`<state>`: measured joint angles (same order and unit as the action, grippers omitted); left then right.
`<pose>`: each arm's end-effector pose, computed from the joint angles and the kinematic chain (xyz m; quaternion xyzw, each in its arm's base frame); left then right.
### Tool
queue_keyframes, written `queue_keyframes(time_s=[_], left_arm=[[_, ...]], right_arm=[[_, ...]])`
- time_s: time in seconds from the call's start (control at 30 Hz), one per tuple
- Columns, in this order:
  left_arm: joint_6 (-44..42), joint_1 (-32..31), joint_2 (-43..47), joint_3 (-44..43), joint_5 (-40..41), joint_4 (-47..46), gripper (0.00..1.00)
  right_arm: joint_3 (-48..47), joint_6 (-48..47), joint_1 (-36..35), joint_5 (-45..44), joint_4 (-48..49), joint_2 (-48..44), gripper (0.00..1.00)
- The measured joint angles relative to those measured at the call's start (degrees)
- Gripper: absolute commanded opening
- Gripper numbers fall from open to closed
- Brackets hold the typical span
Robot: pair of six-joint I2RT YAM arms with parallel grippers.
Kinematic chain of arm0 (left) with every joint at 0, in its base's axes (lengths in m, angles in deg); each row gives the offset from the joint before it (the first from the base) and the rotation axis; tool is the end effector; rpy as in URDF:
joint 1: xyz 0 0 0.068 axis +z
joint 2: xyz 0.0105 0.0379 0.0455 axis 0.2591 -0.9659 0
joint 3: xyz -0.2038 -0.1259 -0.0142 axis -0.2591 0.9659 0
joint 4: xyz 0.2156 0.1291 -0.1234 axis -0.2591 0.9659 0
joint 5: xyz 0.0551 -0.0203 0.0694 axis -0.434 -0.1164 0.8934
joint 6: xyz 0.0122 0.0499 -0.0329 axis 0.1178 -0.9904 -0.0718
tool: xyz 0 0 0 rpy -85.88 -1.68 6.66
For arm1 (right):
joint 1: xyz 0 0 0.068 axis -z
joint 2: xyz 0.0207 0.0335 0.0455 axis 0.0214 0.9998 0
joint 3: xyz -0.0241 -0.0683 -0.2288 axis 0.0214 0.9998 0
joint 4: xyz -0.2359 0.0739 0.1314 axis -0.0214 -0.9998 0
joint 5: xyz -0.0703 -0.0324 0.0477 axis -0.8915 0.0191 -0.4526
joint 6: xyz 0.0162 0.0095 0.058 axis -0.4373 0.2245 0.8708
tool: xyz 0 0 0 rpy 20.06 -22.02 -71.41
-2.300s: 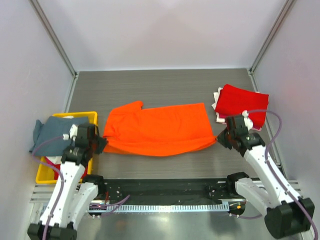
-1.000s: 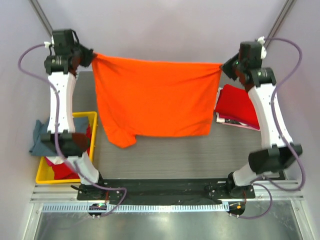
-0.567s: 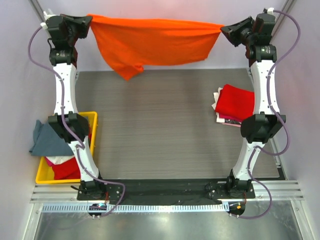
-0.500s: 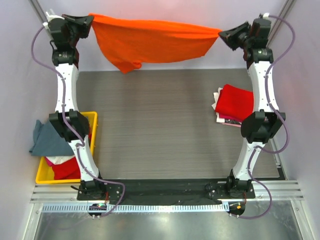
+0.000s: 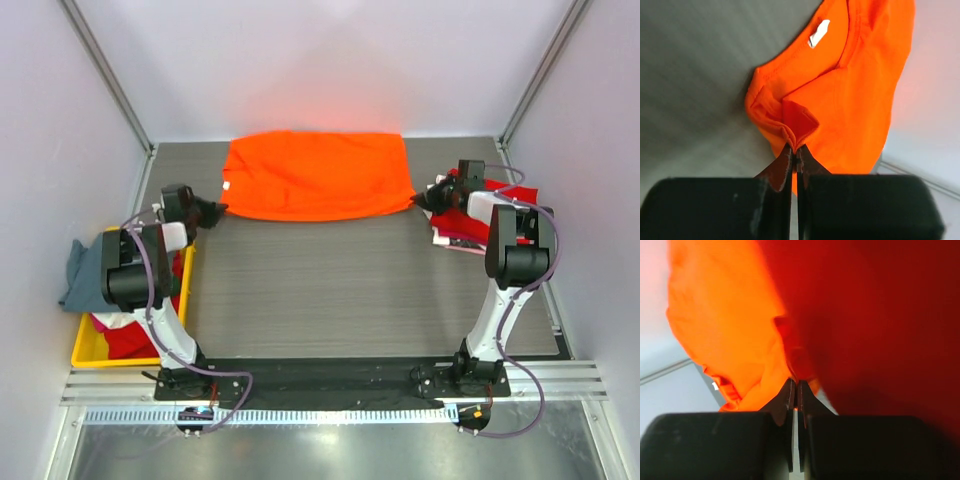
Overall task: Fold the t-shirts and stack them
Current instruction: Fold the tshirt
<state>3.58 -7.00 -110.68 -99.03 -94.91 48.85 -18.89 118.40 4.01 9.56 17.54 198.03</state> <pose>0.3954 0.0445 0.0977 -0.4989 0.7217 -0.3301 0.3482 0.4341 -0.0225 0.1144 0.3921 0.8200 0.3190 0.2686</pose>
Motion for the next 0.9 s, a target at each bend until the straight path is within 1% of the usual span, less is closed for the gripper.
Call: queue_keyframes(time_s=[0.13,0.3,0.4,0.5,0.63,0.73,0.8,0.9], left_arm=[[-1.9,0.0,5.2,7.4,0.2,-2.7,0.00],[-4.0,0.0,7.1,12.4,0.2,-6.5,0.00],[-5.5,0.1,8.5,15.3,0.7,-5.9,0.00],[-7.8,0.1,12.0,16.6,1.4,-2.8,0.00],[-10.5,0.1,18.6,16.8,3.0,1.0,0.00],[-12.0,0.1,22.3,17.0,4.3,2.7,0.00],[-12.8,0.1,23.3,17.0,5.3,4.1,0.00],[-13.8,0.1,23.4,17.0,6.4,6.7,0.00]], right_arm=[[6.6,-1.4,0.1,0.0,3.0,-1.9,0.01],[14.2,-3.3,0.1,-0.9,6.0,-8.2,0.01],[17.5,-4.8,0.1,-1.7,6.2,-11.4,0.01],[19.6,-6.4,0.1,-2.5,6.1,-13.3,0.01],[20.9,-8.7,0.0,-3.3,5.4,-14.0,0.01],[20.4,-10.6,-0.9,-4.9,3.1,-14.0,0.01],[18.8,-12.1,-2.3,-7.0,0.0,-14.0,0.02],[16.1,-13.7,-4.5,-11.2,-3.7,-14.0,0.05]])
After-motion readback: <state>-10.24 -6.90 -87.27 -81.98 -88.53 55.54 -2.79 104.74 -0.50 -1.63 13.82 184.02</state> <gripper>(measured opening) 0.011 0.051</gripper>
